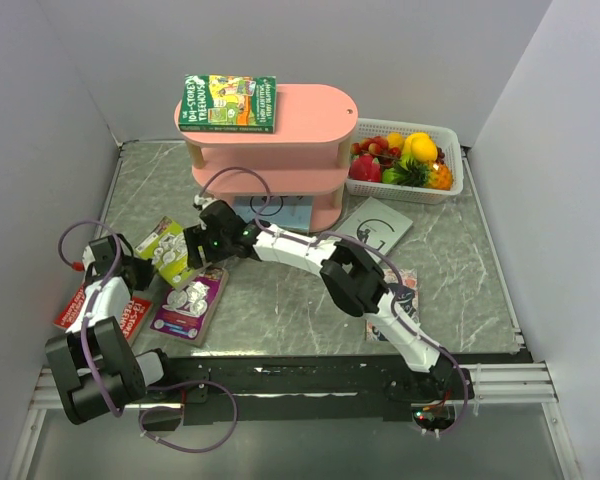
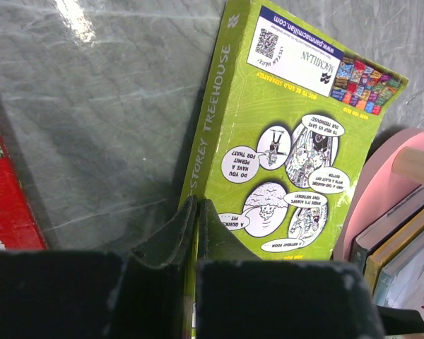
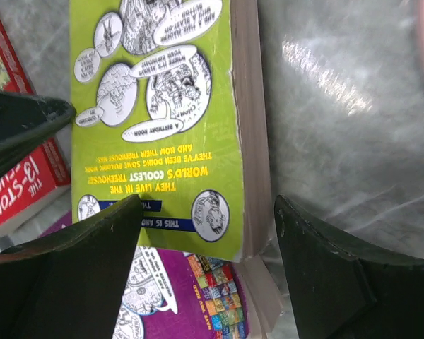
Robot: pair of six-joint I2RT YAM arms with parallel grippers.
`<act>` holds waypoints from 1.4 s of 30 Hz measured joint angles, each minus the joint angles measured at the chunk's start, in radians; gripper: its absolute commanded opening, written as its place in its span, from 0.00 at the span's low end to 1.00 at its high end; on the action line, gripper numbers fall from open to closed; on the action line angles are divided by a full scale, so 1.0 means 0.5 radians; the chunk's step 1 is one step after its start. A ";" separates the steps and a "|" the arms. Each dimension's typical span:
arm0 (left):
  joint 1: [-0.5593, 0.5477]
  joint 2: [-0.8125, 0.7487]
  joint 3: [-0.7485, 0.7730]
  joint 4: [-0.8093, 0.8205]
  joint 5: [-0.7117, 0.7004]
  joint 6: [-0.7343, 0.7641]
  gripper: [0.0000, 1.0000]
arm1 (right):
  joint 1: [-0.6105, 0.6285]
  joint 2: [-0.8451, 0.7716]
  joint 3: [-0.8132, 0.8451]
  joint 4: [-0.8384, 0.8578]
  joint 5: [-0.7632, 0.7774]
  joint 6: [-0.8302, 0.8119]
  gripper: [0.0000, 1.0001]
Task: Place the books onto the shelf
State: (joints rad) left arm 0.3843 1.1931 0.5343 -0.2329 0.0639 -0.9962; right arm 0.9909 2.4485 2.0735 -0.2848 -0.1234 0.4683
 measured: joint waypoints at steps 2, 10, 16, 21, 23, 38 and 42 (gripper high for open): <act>-0.007 0.000 -0.001 0.000 0.001 0.000 0.06 | -0.002 0.005 -0.037 0.025 -0.040 0.013 0.77; -0.030 -0.014 -0.010 -0.004 0.014 -0.001 0.06 | -0.014 -0.201 -0.525 0.446 -0.220 0.157 0.48; -0.040 -0.043 -0.021 -0.030 0.015 -0.001 0.06 | -0.008 -0.345 -0.813 0.691 -0.265 0.317 0.23; -0.063 -0.069 -0.023 -0.080 0.043 -0.002 0.06 | 0.033 -0.526 -1.135 0.916 -0.188 0.412 0.11; -0.075 -0.092 -0.023 -0.124 0.068 -0.004 0.08 | 0.059 -0.625 -1.253 0.942 -0.150 0.430 0.06; -0.088 -0.539 0.198 -0.592 0.127 0.072 0.61 | 0.158 -1.504 -1.545 0.249 -0.197 0.229 0.00; -0.088 -0.581 0.147 -0.456 0.507 0.107 0.70 | 0.117 -1.712 -1.563 -0.001 -0.346 0.182 0.00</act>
State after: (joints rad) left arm 0.3405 0.9024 0.6079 -0.4610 0.3172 -0.9428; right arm 1.0492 1.5925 1.2919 -0.2852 -0.2962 0.5591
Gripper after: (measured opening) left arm 0.666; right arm 0.390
